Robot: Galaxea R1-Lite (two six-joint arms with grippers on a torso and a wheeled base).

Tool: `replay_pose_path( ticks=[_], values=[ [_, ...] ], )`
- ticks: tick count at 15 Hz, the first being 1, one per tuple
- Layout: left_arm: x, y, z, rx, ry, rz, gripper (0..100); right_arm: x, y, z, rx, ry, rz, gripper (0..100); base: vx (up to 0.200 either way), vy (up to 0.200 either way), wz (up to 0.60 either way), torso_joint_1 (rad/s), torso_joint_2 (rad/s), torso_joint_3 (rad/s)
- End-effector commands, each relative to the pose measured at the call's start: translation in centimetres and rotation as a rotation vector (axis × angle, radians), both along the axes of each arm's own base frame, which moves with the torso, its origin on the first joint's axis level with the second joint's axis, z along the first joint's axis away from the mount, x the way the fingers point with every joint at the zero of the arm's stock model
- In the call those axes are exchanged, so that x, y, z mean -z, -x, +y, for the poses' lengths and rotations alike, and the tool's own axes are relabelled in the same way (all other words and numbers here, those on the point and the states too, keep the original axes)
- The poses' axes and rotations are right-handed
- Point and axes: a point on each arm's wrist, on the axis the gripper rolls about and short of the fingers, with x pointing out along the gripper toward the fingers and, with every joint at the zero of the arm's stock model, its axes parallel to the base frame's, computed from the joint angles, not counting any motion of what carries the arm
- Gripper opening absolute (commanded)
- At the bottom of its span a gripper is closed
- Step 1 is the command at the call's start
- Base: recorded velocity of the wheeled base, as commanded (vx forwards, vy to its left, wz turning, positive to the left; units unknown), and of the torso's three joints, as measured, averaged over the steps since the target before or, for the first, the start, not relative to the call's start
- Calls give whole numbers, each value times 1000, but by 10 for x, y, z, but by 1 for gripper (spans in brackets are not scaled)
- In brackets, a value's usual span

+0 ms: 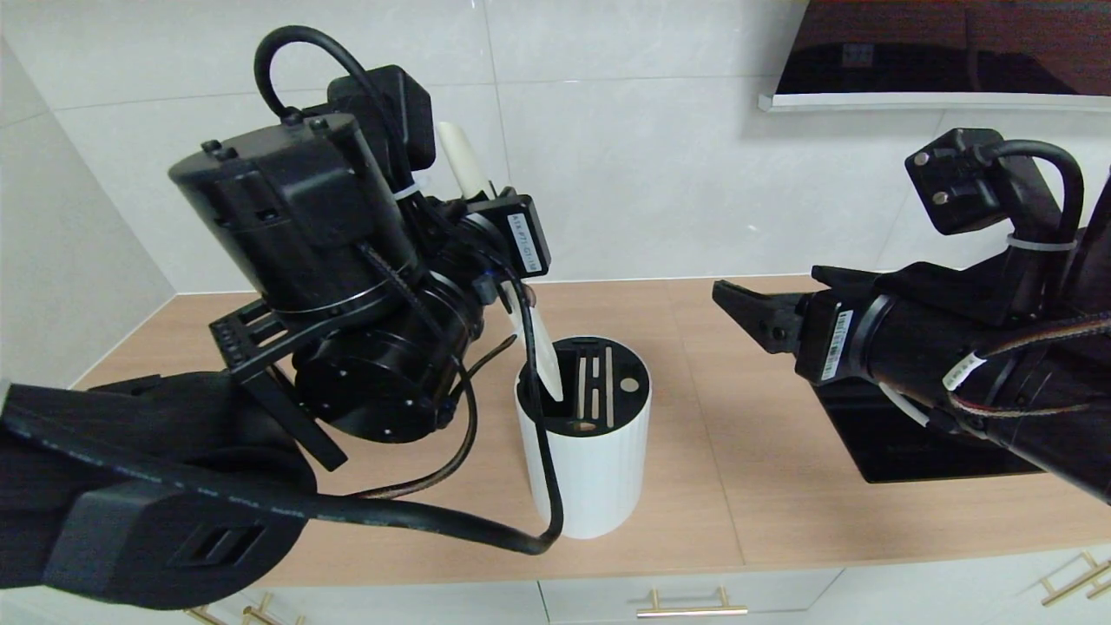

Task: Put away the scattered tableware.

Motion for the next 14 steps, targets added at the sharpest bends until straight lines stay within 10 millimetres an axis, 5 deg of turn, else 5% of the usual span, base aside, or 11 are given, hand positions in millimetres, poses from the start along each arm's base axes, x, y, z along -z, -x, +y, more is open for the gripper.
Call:
replay_pose_path(
  ticks=[1,14],
  values=[
    [9,-5,-4,-1,-19,20,0,1,0,0,0,2,2,100,0,0,0,0,0,0],
    [45,-13,-27,20,-79,88,0,7,-4,5,1,20,19,100,0,0,0,0,0,0]
  ],
)
